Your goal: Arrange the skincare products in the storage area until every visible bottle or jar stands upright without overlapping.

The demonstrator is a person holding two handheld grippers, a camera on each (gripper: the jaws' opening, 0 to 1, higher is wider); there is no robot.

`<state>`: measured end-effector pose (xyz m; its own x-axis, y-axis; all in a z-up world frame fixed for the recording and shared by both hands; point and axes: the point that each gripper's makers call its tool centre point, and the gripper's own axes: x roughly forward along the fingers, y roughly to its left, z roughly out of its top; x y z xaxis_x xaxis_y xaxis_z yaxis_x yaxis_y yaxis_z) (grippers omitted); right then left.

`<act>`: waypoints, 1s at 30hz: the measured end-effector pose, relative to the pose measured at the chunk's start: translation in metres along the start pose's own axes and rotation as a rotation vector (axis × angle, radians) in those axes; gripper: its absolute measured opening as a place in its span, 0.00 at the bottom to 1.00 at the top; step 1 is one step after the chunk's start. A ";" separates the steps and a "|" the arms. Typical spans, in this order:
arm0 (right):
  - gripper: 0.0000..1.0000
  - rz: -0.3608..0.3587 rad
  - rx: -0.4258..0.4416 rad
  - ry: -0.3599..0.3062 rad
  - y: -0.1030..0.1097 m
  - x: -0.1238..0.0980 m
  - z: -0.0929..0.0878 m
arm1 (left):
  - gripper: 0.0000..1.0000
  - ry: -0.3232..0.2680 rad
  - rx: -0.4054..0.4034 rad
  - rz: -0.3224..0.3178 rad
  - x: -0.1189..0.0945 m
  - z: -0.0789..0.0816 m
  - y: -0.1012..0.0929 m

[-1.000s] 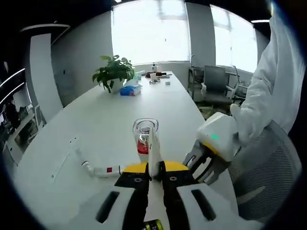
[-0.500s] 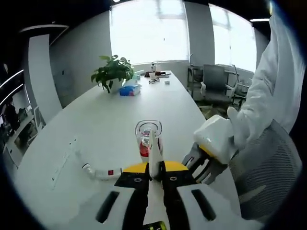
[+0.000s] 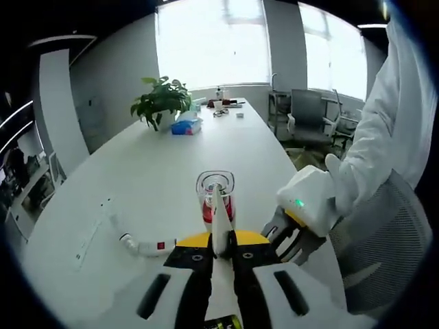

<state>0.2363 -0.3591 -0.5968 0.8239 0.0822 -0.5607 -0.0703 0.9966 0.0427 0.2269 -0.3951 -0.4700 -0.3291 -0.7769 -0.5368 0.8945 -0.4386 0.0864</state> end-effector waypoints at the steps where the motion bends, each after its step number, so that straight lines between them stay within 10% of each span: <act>1: 0.00 -0.001 0.001 0.000 0.000 -0.001 0.000 | 0.06 -0.003 0.000 0.004 0.000 0.000 0.001; 30: 0.14 0.015 0.033 -0.002 -0.001 -0.022 0.005 | 0.26 -0.032 -0.043 0.067 -0.010 -0.004 0.009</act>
<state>0.2212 -0.3621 -0.5809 0.8239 0.0967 -0.5584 -0.0638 0.9949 0.0782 0.2391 -0.3893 -0.4668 -0.2774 -0.8182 -0.5036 0.9267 -0.3662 0.0845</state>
